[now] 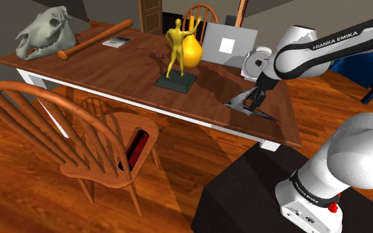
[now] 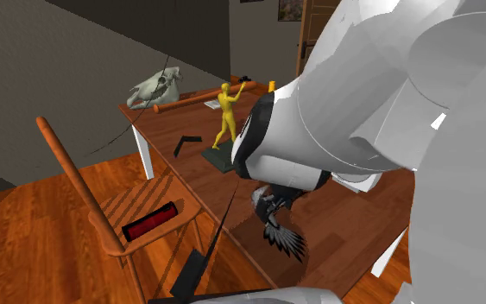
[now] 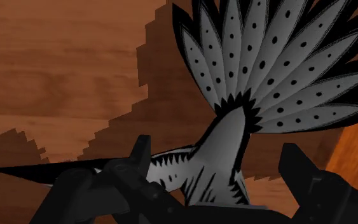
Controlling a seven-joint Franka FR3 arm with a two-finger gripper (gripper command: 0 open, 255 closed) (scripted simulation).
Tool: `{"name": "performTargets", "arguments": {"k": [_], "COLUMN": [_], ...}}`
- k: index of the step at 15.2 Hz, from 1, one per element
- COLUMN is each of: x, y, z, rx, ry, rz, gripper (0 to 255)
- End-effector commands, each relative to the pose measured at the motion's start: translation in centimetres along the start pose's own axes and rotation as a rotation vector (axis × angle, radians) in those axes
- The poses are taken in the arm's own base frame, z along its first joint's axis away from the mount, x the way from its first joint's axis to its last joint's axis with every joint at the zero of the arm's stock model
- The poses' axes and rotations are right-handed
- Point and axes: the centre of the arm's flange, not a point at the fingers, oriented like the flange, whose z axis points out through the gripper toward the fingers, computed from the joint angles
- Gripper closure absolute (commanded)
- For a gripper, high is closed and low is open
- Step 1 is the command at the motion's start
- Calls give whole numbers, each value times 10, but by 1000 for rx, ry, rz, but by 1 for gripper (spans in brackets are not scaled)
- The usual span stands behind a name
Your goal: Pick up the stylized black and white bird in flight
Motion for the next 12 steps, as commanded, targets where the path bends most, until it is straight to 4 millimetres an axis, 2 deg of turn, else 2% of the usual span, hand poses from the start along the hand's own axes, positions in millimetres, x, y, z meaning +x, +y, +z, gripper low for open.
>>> {"name": "performTargets", "arguments": {"k": [1, 3, 4, 12], "x": [-2, -2, -2, -3], "y": [0, 0, 0, 0], "z": [11, 14, 14, 14], "rx": [-1, -1, -1, -1], "ry": [0, 0, 1, 1], "rz": [-1, -1, -1, -1], "gripper": [0, 0, 255, 255]}}
